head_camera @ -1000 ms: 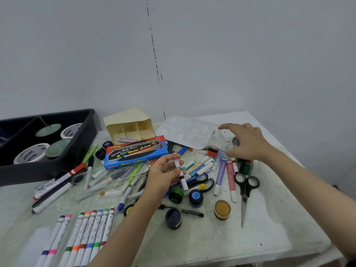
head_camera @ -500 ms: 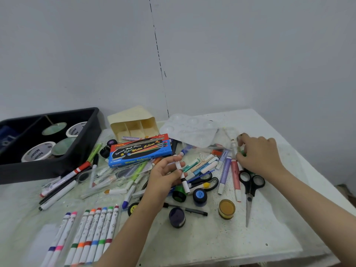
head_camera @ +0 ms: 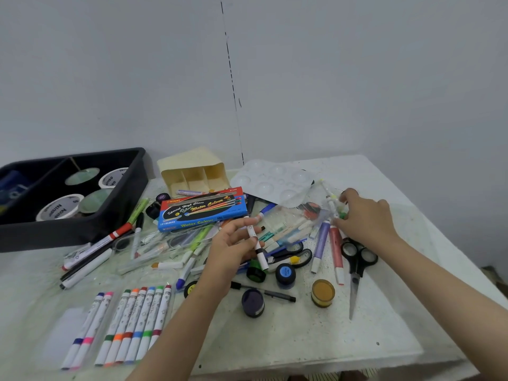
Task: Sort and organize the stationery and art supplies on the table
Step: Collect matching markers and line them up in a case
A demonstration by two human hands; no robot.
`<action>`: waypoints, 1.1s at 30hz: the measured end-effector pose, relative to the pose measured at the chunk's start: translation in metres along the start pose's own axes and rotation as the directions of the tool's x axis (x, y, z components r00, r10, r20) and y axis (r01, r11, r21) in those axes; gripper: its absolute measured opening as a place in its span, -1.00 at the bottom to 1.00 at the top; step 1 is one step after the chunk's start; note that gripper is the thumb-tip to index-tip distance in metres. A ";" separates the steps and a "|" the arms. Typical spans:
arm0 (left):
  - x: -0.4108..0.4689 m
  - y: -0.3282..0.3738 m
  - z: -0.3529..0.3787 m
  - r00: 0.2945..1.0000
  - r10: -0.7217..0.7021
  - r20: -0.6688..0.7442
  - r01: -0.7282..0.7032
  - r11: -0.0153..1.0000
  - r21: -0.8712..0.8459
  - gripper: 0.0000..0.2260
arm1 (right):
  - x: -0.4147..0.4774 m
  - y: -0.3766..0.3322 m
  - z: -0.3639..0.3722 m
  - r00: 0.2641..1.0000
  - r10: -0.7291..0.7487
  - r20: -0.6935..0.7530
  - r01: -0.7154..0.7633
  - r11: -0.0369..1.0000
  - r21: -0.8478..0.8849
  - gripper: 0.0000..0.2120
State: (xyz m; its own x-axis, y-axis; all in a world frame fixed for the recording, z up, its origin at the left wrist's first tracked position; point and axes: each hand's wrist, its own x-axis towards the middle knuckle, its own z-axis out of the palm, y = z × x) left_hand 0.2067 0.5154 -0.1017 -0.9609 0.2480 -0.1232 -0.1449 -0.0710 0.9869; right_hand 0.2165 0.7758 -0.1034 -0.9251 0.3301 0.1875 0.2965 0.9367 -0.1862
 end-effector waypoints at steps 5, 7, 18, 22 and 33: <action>-0.002 0.003 -0.008 1.000 -0.008 -0.026 0.008 1.000 -0.018 -0.71 | -0.006 -0.011 -0.012 0.999 0.052 0.013 -0.054 0.986 0.159 -0.66; -0.002 0.003 -0.013 0.999 -0.009 -0.034 0.008 1.000 -0.016 -0.71 | -0.009 -0.017 -0.022 0.998 0.058 0.029 -0.063 0.975 0.215 -0.58; -0.016 0.013 -0.054 1.000 0.012 0.001 -0.012 1.000 -0.004 -0.62 | -0.032 -0.036 -0.068 0.890 0.251 0.381 -0.348 0.913 0.213 -0.52; -0.021 0.021 -0.080 1.000 0.019 0.021 -0.018 1.000 -0.007 -0.55 | -0.050 -0.046 -0.064 0.868 0.296 0.399 -0.460 0.782 0.420 -0.49; -0.054 0.034 -0.190 0.997 -0.017 0.075 0.010 0.996 0.086 -0.50 | -0.135 -0.171 -0.043 0.899 0.156 0.408 -0.434 0.432 0.790 -0.39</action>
State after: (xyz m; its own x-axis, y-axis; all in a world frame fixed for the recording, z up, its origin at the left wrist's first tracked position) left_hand 0.2088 0.3156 -0.0816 -0.9378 0.3214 -0.1314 -0.1338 0.0148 0.9909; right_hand 0.3011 0.5761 -0.0552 -0.8827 0.3952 -0.2543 0.3423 0.1697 -0.9242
